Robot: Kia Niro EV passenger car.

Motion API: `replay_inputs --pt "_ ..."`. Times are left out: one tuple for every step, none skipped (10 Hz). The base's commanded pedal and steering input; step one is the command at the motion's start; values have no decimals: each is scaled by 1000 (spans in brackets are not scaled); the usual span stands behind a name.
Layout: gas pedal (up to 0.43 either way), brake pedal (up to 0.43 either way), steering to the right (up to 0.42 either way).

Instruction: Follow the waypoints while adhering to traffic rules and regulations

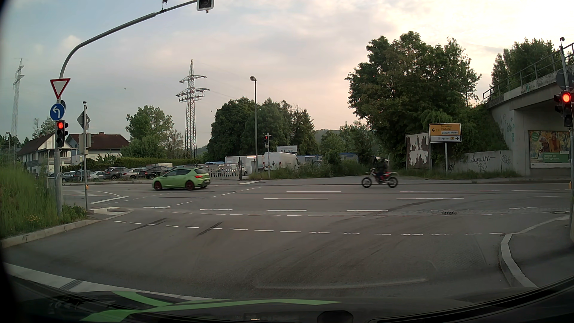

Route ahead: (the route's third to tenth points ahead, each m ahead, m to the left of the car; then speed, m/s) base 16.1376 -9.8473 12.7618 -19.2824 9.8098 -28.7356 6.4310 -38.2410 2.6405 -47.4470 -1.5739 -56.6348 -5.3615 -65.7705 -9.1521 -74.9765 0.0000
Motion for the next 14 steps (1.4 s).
replay_inputs --pt "0 280 62" --pt "0 280 62" --pt "0 280 62" --pt "0 280 62" --pt "0 280 62" --pt "0 280 62" --pt "0 280 62" --pt "0 280 62" --pt "0 280 62" --pt "0 280 62" --pt "0 280 62" --pt "0 280 62" --pt "0 280 62" --pt "0 280 62"
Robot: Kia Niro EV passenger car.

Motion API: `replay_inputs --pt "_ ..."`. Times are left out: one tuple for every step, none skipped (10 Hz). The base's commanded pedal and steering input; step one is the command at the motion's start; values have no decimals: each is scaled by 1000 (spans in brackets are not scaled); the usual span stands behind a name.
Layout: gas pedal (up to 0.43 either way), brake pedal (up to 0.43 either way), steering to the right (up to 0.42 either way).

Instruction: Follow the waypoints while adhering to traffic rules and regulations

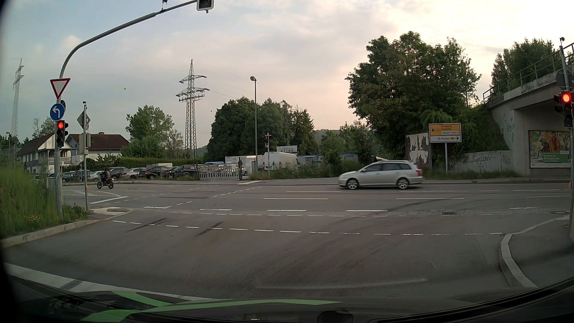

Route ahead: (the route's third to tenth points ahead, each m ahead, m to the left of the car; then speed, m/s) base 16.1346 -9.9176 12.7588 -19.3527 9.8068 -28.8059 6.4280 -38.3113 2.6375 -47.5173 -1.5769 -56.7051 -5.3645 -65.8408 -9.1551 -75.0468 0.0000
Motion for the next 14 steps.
replay_inputs --pt "0 280 62" --pt "0 280 62" --pt "0 280 62" --pt "0 280 62" --pt "0 280 62" --pt "0 280 62" --pt "0 280 62" --pt "0 280 62" --pt "0 280 62" --pt "0 280 62" --pt "0 280 62" --pt "0 280 62" --pt "0 280 62" --pt "0 280 62"
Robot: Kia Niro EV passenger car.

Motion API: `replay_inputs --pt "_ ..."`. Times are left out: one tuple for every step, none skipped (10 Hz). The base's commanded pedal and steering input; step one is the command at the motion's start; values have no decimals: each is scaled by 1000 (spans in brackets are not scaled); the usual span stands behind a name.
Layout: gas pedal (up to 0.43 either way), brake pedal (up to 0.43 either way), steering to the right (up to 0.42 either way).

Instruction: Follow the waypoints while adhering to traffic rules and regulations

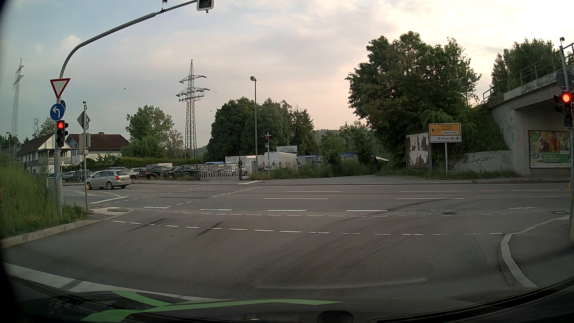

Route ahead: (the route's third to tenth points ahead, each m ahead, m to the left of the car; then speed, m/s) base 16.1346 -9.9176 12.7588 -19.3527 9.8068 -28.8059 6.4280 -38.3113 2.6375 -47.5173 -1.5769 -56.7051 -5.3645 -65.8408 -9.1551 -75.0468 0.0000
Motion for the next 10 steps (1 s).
replay_inputs --pt "0 280 62" --pt "0 280 62" --pt "0 280 62" --pt "0 280 62" --pt "0 280 62" --pt "0 280 62" --pt "0 280 62" --pt "0 280 62" --pt "0 280 62" --pt "0 280 62"
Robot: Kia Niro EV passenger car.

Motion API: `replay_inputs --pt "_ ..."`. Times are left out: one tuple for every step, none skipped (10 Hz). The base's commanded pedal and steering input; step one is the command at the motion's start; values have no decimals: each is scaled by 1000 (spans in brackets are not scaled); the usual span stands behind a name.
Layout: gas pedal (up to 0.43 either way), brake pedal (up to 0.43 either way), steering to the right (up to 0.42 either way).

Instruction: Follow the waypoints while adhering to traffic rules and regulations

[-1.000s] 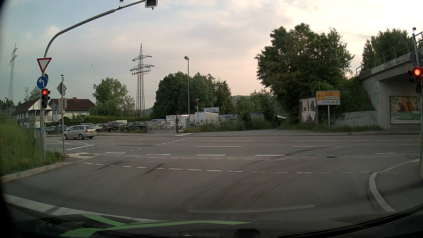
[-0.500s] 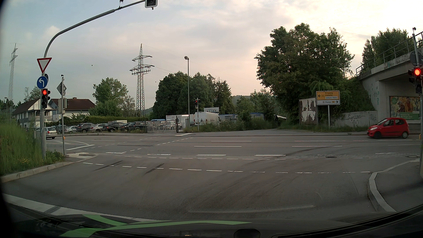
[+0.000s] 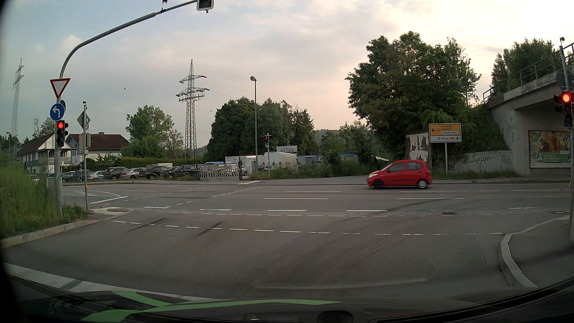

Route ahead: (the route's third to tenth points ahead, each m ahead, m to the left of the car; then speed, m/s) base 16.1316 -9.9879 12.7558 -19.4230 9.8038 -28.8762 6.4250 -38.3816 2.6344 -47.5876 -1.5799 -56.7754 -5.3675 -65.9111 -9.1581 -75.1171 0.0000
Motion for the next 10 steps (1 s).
replay_inputs --pt "0 280 62" --pt "0 280 62" --pt "0 280 62" --pt "0 280 62" --pt "0 280 62" --pt "0 280 62" --pt "0 280 62" --pt "0 280 62" --pt "0 280 62" --pt "0 280 62"
